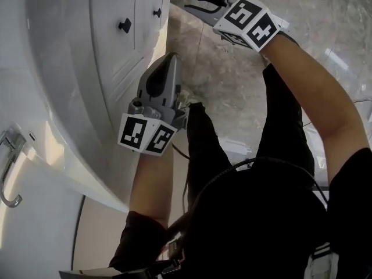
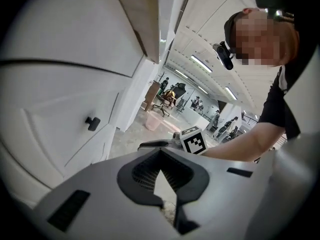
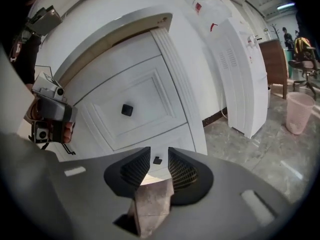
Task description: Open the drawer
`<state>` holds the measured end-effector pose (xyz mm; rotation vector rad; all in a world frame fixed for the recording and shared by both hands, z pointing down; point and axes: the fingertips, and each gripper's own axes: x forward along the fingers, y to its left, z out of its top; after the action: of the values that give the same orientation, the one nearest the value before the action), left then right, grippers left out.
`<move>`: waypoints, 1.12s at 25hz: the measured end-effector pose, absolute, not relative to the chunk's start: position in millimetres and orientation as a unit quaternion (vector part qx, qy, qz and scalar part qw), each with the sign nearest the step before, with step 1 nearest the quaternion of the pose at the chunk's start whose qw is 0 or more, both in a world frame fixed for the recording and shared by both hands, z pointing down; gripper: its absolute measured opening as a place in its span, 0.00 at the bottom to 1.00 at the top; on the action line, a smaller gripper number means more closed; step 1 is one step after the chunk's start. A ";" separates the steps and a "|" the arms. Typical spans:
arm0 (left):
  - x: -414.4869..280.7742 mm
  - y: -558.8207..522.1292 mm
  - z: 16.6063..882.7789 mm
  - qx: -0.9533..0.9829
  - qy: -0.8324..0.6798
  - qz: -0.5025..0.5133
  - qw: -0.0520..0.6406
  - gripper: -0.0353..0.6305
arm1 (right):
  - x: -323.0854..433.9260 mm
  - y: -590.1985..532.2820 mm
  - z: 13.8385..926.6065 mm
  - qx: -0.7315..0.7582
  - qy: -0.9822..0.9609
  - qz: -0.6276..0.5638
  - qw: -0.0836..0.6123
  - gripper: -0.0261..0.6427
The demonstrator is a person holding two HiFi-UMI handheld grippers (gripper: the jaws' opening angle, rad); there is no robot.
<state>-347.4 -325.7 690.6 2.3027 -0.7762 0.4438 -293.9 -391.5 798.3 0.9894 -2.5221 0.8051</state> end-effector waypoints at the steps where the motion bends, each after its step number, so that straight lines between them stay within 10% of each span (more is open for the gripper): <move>1: -348.5 -323.7 702.6 0.879 -0.296 0.174 0.330 0.04 | -299.3 -391.7 807.9 0.345 -0.882 0.283 0.153 0.16; 28: -391.3 -324.8 854.9 0.865 -0.334 0.190 0.323 0.04 | -418.0 -431.2 952.8 0.282 -0.882 0.376 0.036 0.28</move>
<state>-391.3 -324.8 854.9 2.2691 -0.8764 0.4987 -418.0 -431.2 952.8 0.8666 -2.7101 1.1538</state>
